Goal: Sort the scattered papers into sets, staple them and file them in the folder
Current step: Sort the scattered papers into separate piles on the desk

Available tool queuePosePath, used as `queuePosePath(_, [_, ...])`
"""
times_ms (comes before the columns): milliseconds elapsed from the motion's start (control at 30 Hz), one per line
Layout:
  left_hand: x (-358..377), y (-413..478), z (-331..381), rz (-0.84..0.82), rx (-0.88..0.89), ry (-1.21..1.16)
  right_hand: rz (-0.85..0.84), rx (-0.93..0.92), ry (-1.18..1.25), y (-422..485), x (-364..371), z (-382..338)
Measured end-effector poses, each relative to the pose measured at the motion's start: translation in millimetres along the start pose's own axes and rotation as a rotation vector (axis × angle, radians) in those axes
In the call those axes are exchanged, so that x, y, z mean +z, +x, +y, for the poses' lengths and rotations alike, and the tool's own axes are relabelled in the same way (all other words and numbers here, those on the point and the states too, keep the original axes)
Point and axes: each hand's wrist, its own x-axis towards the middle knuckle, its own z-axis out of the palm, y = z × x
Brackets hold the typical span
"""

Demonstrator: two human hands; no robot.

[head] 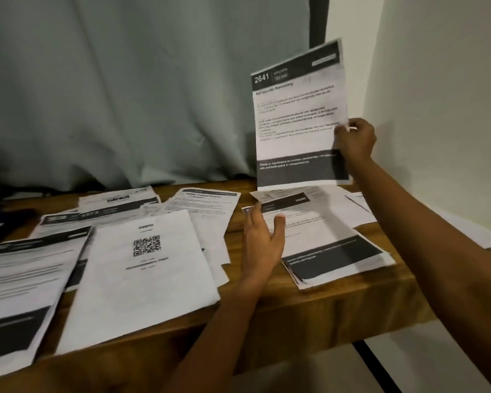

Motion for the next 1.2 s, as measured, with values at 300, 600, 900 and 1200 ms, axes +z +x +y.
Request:
queuePosePath(300, [-118, -26, 2, 0.244, -0.020, -0.187, -0.339, 0.266, 0.084, -98, 44, -15])
queuePosePath(600, [-214, -62, -56, 0.168, -0.087, -0.005, -0.584, 0.360, 0.118, -205, 107, -45])
queuePosePath(900, [-312, -107, -105, 0.141, -0.101, 0.764, -0.616, 0.346, 0.050, -260, 143, -63])
queuePosePath(1200, [-403, -113, -153, 0.195, -0.339, 0.977, -0.650, 0.423, 0.199, -287, 176, -85])
